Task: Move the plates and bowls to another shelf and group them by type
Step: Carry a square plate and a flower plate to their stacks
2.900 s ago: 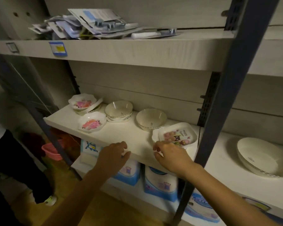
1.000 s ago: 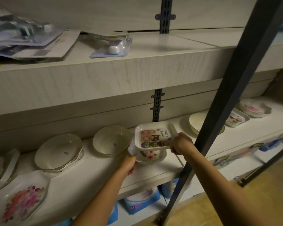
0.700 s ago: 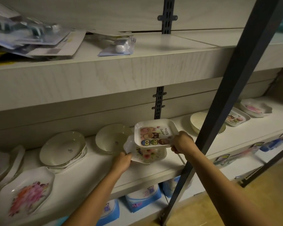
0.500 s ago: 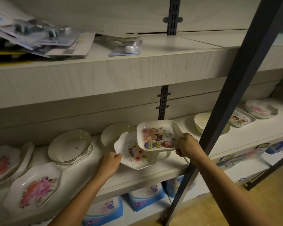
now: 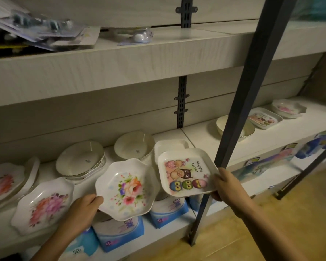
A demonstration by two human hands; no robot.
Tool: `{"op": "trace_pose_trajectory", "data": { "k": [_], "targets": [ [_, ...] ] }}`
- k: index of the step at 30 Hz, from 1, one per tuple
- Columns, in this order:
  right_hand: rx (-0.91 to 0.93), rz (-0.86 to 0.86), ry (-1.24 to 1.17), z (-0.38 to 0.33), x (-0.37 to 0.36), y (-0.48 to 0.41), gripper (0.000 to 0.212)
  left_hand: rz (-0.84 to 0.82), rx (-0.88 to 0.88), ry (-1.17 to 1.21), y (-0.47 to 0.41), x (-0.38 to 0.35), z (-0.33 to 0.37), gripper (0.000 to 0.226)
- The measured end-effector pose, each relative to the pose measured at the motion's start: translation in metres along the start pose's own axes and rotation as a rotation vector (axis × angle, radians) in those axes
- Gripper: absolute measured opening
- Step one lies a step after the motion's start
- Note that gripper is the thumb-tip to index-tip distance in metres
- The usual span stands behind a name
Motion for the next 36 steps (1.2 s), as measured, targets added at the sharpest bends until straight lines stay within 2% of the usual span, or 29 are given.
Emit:
{"op": "trace_pose_trajectory", "data": {
  "k": [5,9,12,14,16,19,22,24,28,33,36],
  "targets": [
    [0.024,0.056,-0.061,0.023,0.028,0.035,0.018,0.039,-0.023,0.079,0.031,-0.007,0.021,0.042],
    [0.029,0.073,-0.104,0.045,0.068,0.056,0.018,-0.007,-0.029,0.133,0.051,-0.032,0.053,0.030],
    [0.012,0.097,-0.092,0.067,0.108,0.064,0.021,-0.031,-0.045,0.143,0.060,-0.057,0.079,0.051],
    [-0.005,0.114,-0.088,0.083,0.141,0.067,0.021,-0.059,-0.041,0.149,0.066,-0.080,0.102,0.057],
    [-0.022,0.138,-0.090,0.098,0.176,0.071,0.021,-0.094,-0.063,0.152,0.072,-0.107,0.128,0.052],
    [-0.035,0.170,-0.083,0.117,0.229,0.074,0.022,-0.135,-0.072,0.183,0.083,-0.147,0.168,0.031],
    [-0.056,0.193,-0.091,0.135,0.277,0.070,0.021,-0.144,-0.093,0.162,0.088,-0.184,0.203,0.053],
    [-0.076,0.202,-0.101,0.147,0.304,0.064,0.021,-0.137,-0.145,0.161,0.090,-0.206,0.229,0.057],
    [-0.098,0.237,-0.068,0.166,0.351,0.044,0.023,-0.132,-0.189,0.116,0.086,-0.240,0.279,0.029],
    [-0.104,0.242,-0.025,0.176,0.395,0.002,0.021,-0.122,-0.211,0.136,0.060,-0.271,0.324,0.036],
    [-0.095,0.209,-0.018,0.176,0.417,-0.030,0.020,-0.081,-0.173,0.126,0.040,-0.284,0.348,0.029]
  ]
}}
Point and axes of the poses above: each hand's wrist, its own y-axis away from the middle knuckle, its own x-axis out of the back of the hand, z = x × y, the point moved 8 cm from there along -y, towards the middle knuckle, and after that the axes turned 4 degrees about -y, right-handed, at the moved point
